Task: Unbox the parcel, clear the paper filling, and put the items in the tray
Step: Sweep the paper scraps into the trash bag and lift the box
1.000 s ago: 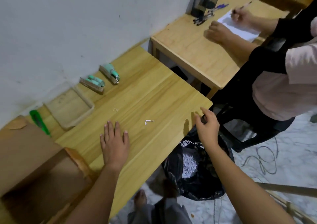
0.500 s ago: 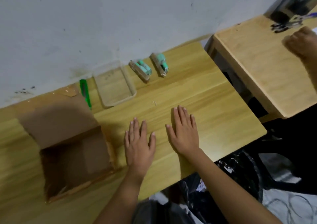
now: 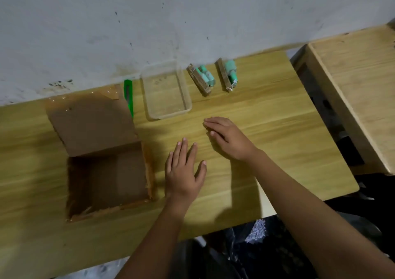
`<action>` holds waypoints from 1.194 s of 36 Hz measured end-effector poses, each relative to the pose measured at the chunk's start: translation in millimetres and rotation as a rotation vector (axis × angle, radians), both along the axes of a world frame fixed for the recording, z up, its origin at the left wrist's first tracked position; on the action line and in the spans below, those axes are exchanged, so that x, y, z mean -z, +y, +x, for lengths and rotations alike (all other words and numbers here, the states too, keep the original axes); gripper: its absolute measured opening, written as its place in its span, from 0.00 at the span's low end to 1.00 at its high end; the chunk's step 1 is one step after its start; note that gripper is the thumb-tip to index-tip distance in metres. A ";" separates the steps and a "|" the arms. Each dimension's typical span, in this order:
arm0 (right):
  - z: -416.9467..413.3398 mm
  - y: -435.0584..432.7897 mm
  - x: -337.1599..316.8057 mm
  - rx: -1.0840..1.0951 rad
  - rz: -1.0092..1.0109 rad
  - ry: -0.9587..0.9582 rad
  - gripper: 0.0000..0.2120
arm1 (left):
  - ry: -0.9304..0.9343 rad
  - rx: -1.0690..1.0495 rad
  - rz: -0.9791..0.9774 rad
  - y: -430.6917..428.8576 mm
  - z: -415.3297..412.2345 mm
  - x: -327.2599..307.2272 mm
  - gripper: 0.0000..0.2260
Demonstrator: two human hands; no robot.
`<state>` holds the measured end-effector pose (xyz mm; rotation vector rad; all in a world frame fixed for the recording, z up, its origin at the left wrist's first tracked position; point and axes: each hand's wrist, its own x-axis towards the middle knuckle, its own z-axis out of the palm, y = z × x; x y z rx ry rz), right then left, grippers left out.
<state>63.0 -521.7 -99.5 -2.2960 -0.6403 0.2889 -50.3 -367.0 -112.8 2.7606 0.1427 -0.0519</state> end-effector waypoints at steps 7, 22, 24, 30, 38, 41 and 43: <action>-14.0 -29.2 -3.5 0.012 0.065 0.043 0.16 | -0.012 -0.007 -0.007 -0.3 -0.5 0.2 0.24; -55.6 -53.4 6.9 0.159 0.076 -0.130 0.10 | 0.034 0.010 -0.066 -1.6 -1.7 -8.6 0.24; -65.0 -56.2 7.0 0.223 0.088 -0.153 0.09 | 0.032 0.010 -0.063 -1.4 -1.6 -8.3 0.25; -93.6 -71.0 7.2 0.441 0.085 -0.187 0.08 | 0.001 -0.012 -0.037 -6.1 -2.0 -6.6 0.27; -145.1 -97.5 0.6 0.761 0.130 -0.108 0.08 | 0.076 0.152 -0.034 -47.4 -9.2 -13.1 0.22; -171.8 -109.7 -0.5 0.918 0.151 -0.092 0.07 | 0.112 0.221 -0.012 -59.0 -8.0 -15.3 0.23; -192.0 -117.6 -0.4 1.021 0.165 -0.110 0.06 | 0.121 0.270 -0.004 -65.9 -8.1 -15.1 0.24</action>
